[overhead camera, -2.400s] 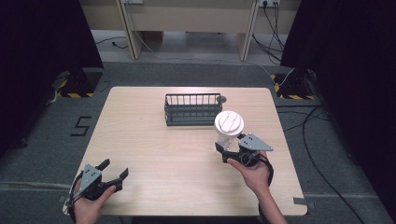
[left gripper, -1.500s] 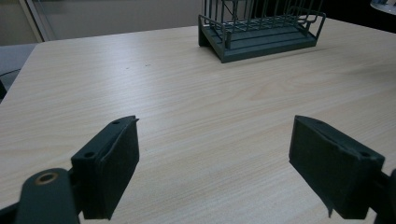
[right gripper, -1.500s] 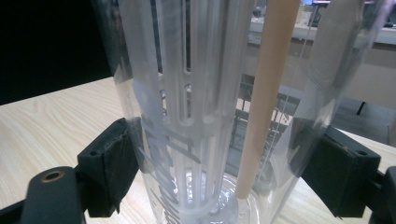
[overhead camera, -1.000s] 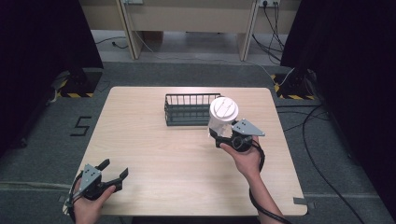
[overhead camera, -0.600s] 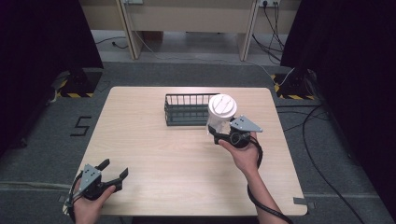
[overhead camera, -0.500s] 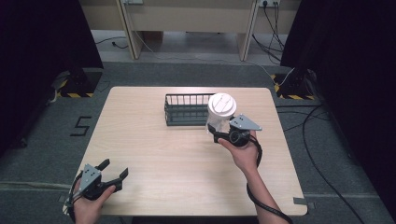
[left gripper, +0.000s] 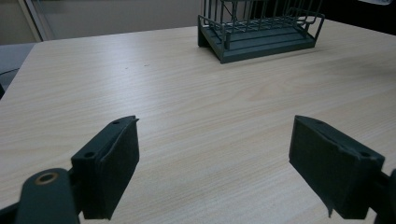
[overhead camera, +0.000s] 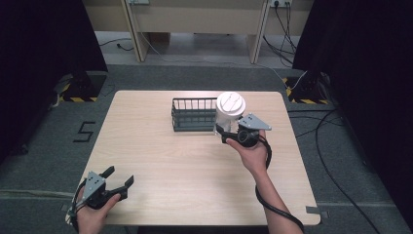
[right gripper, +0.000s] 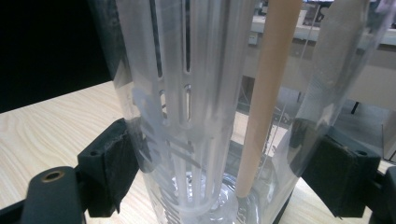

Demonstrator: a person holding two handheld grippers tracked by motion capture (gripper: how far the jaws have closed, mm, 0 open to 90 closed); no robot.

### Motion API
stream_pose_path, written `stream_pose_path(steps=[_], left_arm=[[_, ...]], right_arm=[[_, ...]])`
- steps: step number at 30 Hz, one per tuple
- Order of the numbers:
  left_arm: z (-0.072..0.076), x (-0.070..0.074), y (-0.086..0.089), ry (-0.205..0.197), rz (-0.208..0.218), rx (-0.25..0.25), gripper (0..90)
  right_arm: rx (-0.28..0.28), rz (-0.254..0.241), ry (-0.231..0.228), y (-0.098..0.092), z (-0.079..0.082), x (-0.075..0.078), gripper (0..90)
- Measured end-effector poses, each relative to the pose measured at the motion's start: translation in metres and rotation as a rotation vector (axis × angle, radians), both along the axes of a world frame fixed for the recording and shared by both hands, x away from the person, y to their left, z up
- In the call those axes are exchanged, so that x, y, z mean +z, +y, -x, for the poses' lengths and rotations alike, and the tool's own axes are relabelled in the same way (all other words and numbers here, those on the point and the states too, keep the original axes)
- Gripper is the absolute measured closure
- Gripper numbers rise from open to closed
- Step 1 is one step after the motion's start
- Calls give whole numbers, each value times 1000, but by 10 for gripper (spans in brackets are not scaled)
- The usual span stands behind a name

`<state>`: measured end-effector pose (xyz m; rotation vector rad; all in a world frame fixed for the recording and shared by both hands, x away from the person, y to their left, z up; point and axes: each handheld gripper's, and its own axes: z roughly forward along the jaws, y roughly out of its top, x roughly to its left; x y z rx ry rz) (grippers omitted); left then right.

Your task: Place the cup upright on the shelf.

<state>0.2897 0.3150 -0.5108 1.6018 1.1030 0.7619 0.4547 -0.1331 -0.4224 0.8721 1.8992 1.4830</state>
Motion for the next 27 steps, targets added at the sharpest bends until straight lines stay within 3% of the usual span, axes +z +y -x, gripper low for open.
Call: stream_pose_path(steps=[27], left_arm=[[0,0,1,1,3,1,156]], right_arm=[[-8,7,0,11,-23,17,189]])
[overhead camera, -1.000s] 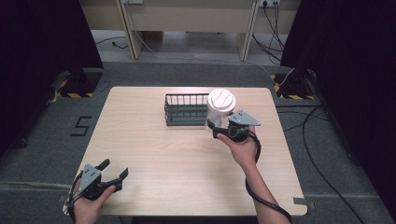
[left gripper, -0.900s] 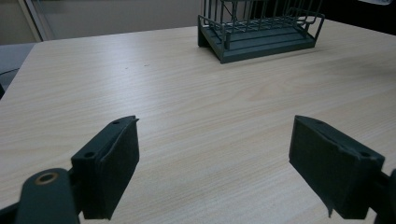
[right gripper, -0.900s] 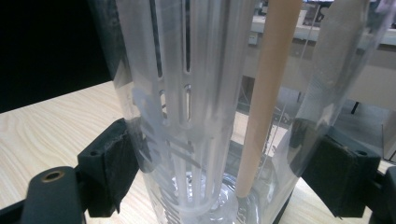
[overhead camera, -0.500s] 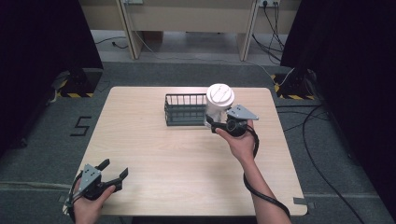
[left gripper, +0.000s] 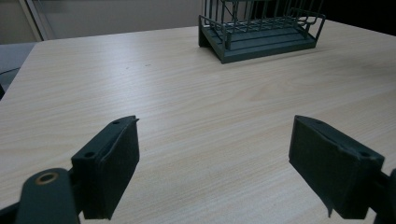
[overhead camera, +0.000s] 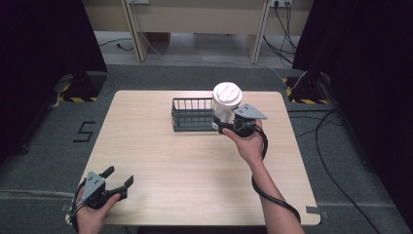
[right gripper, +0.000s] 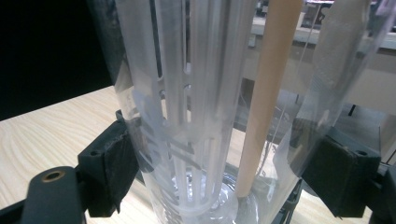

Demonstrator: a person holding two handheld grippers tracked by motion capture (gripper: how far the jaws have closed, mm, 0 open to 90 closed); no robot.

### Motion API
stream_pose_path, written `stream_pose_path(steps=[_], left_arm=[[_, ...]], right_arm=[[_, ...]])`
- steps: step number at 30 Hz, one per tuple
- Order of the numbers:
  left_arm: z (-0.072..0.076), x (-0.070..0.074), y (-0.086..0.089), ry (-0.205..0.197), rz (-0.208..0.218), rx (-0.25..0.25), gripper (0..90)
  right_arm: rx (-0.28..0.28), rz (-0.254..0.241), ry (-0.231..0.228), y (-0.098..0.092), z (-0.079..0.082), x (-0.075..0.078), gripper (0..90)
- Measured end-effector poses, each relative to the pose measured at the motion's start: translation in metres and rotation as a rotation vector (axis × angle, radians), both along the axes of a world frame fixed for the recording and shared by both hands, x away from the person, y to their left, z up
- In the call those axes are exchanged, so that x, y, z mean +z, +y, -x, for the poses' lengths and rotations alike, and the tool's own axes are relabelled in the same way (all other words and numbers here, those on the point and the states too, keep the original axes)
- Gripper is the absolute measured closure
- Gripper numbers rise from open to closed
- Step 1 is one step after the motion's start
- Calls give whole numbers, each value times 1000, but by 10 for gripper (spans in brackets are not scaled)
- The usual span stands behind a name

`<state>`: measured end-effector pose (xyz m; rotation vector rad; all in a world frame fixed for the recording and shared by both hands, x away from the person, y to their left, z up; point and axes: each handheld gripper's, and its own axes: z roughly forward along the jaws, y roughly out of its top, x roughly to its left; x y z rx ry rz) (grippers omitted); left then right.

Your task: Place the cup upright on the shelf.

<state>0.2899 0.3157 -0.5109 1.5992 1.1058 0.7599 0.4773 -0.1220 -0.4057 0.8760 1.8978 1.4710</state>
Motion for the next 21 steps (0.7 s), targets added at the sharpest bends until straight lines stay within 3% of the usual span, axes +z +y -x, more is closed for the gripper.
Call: stream_pose_path(steps=[21], left_arm=[[0,0,0,-2,-3,-2,157]], right_arm=[[-8,11,4,8,-16,11,188]])
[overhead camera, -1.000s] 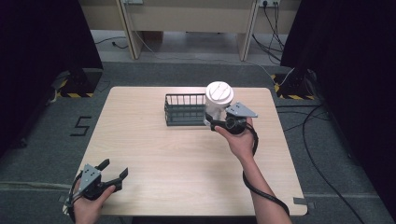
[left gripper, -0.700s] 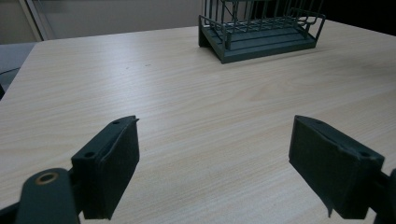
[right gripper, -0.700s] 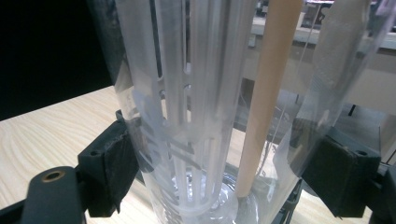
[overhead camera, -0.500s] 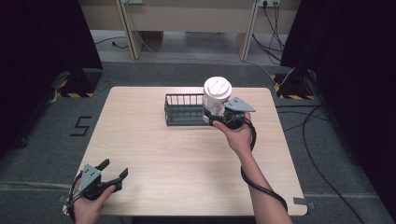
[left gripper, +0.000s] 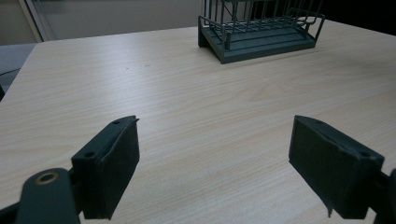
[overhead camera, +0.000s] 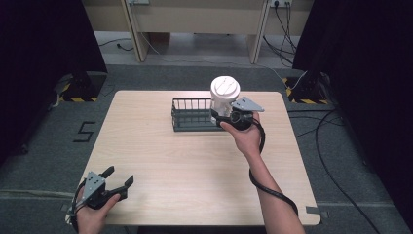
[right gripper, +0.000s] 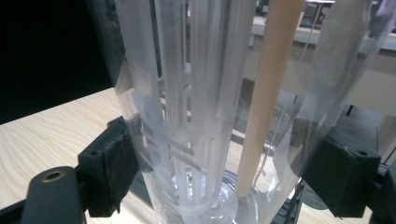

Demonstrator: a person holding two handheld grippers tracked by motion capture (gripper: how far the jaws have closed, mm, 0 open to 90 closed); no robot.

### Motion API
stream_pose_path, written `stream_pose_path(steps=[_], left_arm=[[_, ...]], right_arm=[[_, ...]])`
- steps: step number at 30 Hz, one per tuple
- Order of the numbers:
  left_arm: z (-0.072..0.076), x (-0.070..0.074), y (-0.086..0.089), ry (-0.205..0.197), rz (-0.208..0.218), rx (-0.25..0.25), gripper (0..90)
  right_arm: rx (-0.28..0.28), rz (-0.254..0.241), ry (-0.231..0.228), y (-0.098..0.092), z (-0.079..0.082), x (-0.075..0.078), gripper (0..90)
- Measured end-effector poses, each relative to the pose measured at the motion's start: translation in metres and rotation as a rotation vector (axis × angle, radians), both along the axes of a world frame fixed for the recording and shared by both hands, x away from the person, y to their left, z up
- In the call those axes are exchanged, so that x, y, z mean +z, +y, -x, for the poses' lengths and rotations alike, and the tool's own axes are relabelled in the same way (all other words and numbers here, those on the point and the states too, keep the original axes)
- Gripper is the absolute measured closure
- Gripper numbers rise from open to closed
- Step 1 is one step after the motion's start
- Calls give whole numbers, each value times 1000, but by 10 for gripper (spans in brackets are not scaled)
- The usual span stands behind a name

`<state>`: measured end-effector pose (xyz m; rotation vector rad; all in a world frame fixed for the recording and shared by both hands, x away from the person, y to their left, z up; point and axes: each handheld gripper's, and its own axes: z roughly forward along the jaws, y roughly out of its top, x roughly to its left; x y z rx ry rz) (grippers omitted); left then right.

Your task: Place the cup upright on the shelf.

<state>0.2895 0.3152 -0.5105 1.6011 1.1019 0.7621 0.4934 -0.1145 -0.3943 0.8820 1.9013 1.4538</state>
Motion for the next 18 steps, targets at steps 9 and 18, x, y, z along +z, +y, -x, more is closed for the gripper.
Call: stream_pose_path(steps=[9,18], left_arm=[[0,0,-1,-2,-2,-1,157],[0,0,-1,-2,0,-2,158]], right_arm=[[-5,0,7,7,-8,4,188],[-13,-2,12,15,-16,5,188]])
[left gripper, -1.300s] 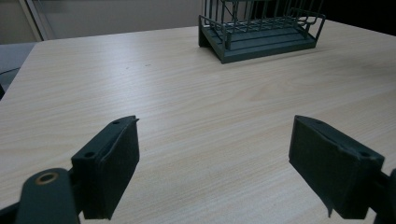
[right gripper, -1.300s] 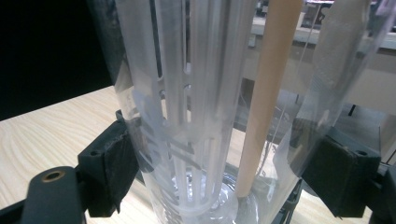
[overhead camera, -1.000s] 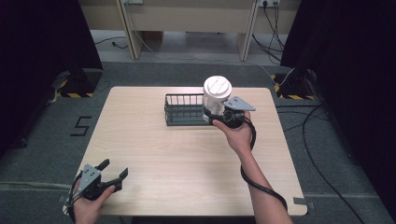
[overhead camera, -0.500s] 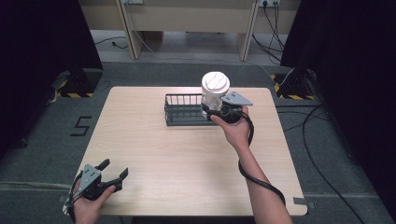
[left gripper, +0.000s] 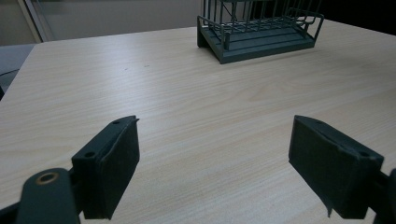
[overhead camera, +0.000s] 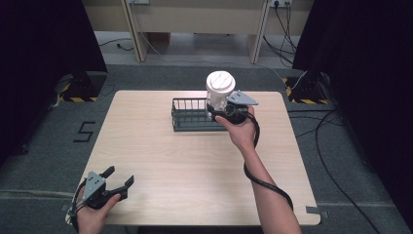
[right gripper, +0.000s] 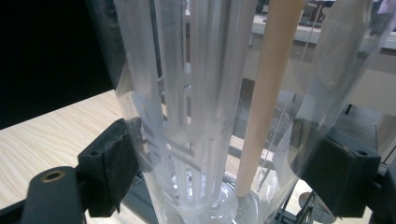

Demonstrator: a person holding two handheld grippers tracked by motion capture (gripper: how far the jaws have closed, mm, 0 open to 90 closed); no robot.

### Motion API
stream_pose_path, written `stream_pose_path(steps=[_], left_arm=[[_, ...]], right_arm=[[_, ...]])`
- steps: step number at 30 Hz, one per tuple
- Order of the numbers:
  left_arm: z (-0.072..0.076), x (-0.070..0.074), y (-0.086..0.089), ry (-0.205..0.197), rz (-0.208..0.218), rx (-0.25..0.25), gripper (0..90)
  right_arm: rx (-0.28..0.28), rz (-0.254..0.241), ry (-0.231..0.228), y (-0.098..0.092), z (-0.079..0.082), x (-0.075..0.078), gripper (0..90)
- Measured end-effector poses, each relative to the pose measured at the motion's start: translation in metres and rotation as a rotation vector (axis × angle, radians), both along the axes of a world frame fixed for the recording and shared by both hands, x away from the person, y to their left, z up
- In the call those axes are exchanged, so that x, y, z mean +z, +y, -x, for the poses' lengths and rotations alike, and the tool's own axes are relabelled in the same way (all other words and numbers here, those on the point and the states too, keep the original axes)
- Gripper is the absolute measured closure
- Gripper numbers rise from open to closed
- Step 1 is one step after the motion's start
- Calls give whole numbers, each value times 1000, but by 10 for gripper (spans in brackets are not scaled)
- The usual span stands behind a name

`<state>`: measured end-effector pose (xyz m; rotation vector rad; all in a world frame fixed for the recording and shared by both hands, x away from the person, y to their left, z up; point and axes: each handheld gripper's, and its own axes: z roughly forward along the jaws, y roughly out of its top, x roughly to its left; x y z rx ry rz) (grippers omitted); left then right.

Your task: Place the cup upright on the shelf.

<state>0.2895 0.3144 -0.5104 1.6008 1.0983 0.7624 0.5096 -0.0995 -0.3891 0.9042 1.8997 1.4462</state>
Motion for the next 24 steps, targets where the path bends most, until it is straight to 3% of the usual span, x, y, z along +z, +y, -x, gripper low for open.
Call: stream_pose_path(steps=[24], left_arm=[[0,0,0,2,1,1,158]], right_arm=[[-21,3,27,12,-20,0,189]])
